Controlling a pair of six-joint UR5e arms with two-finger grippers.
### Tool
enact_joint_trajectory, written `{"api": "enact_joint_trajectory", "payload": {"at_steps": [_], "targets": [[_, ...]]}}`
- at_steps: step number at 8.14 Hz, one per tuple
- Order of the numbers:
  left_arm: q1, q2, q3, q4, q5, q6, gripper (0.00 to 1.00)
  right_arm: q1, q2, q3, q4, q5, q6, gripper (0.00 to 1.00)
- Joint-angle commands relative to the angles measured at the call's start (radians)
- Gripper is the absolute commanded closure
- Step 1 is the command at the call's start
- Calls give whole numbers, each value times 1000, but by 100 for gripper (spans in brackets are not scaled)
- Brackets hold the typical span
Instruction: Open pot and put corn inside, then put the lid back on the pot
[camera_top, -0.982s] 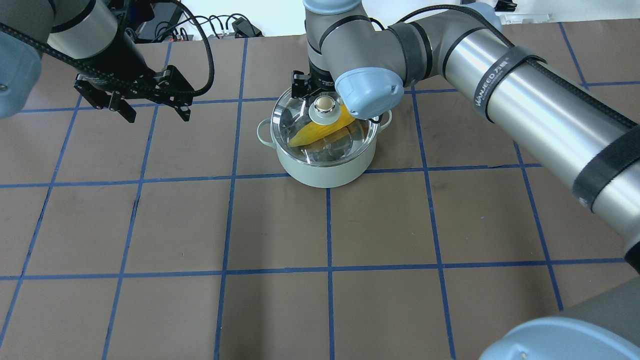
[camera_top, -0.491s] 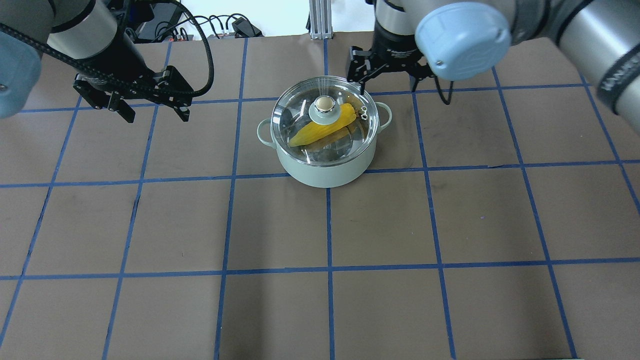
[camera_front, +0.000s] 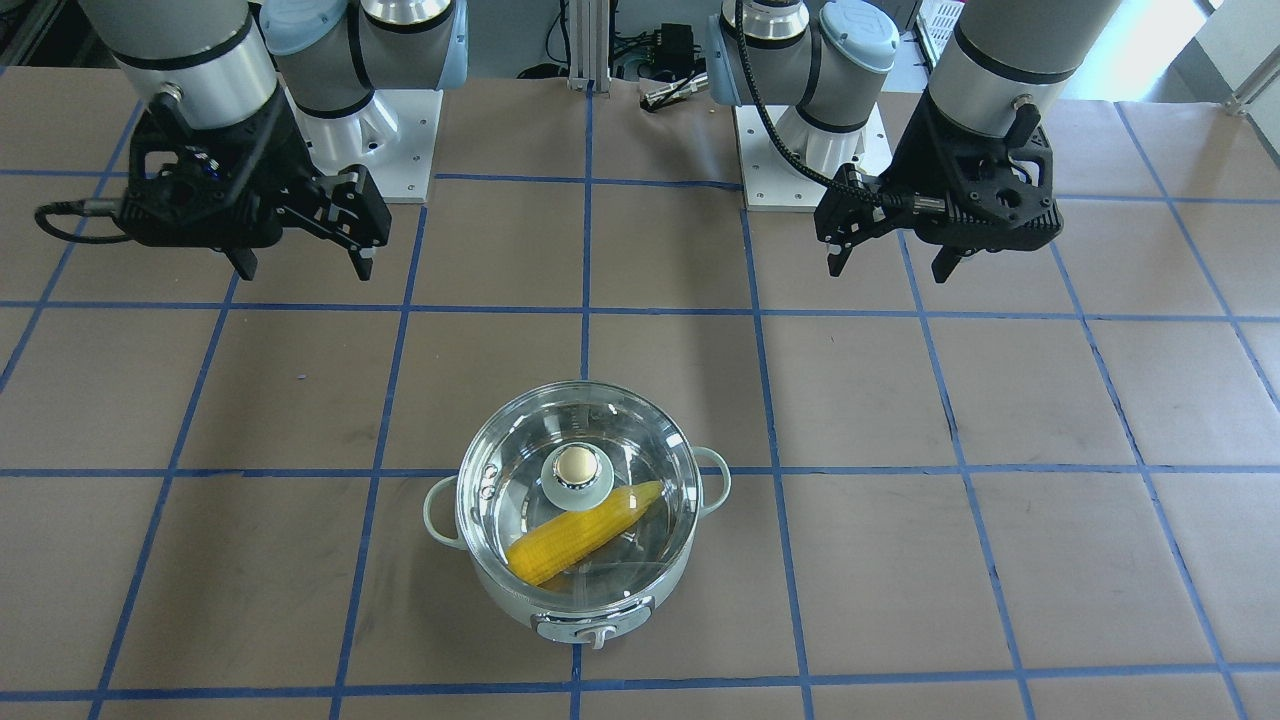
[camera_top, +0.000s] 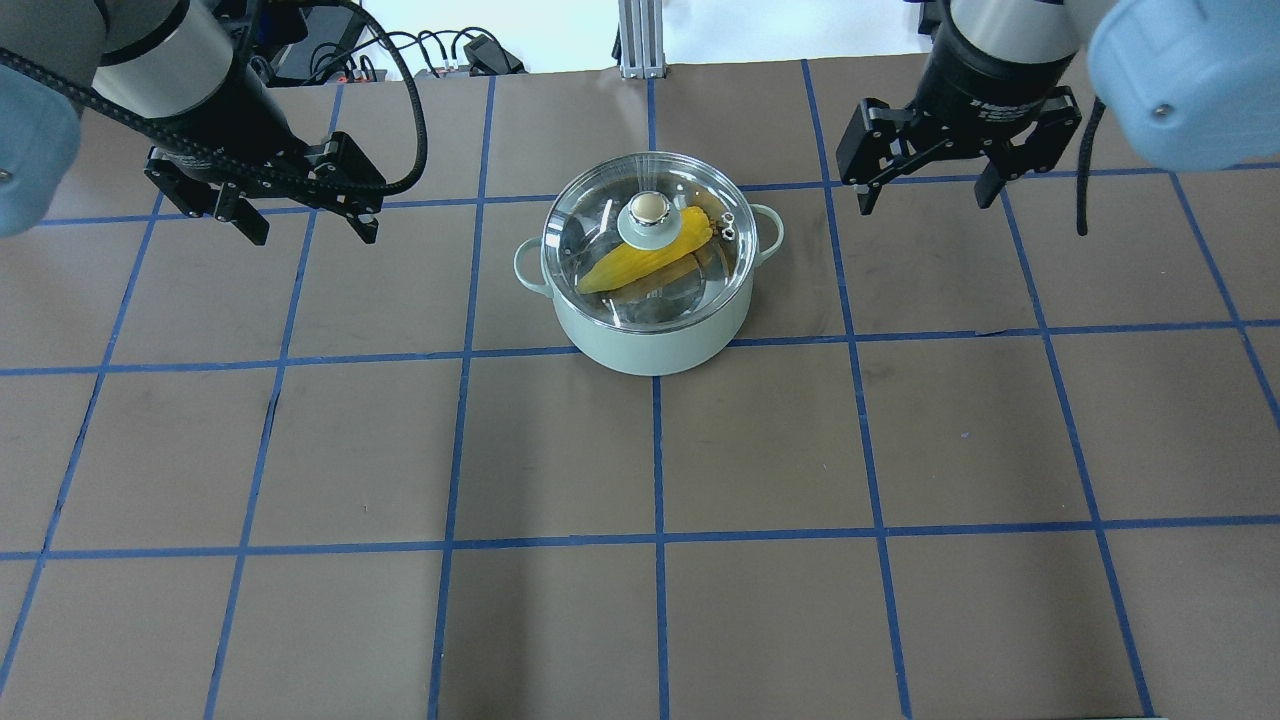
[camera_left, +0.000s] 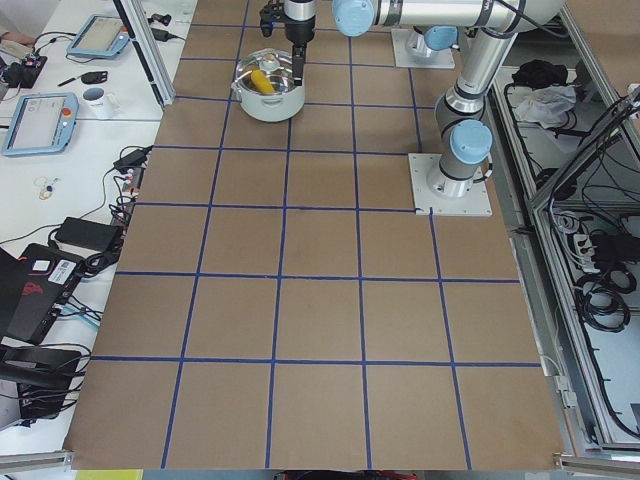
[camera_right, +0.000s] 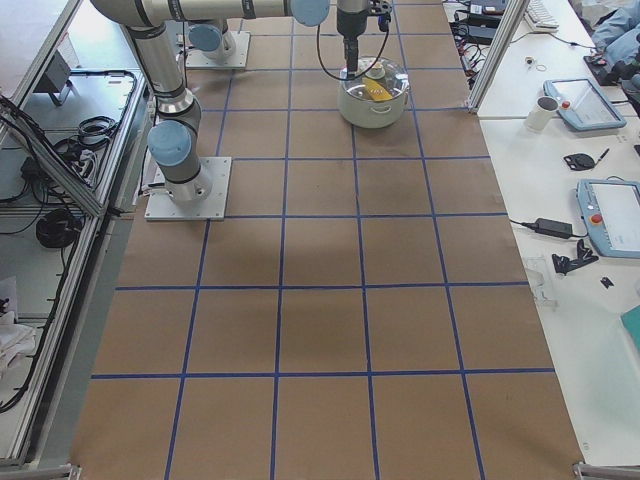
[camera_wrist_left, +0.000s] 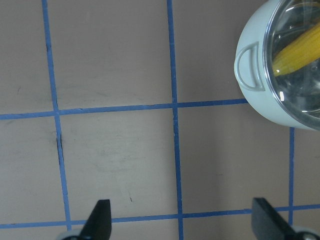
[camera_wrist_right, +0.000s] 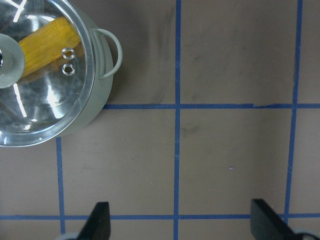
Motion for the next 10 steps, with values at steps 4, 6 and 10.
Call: {"api": "enact_joint_trajectory", "payload": {"at_steps": [4,6,10], "targets": [[0,2,-1,-1,0,3,0,-22,-74,26,78,-2,-12,0],[0,2,-1,1,0,3,0,-22,-73,27,78,-2,-18,0],[0,4,-1,-1,2,3,0,-24,-71,26,77,3,-24,0]]}}
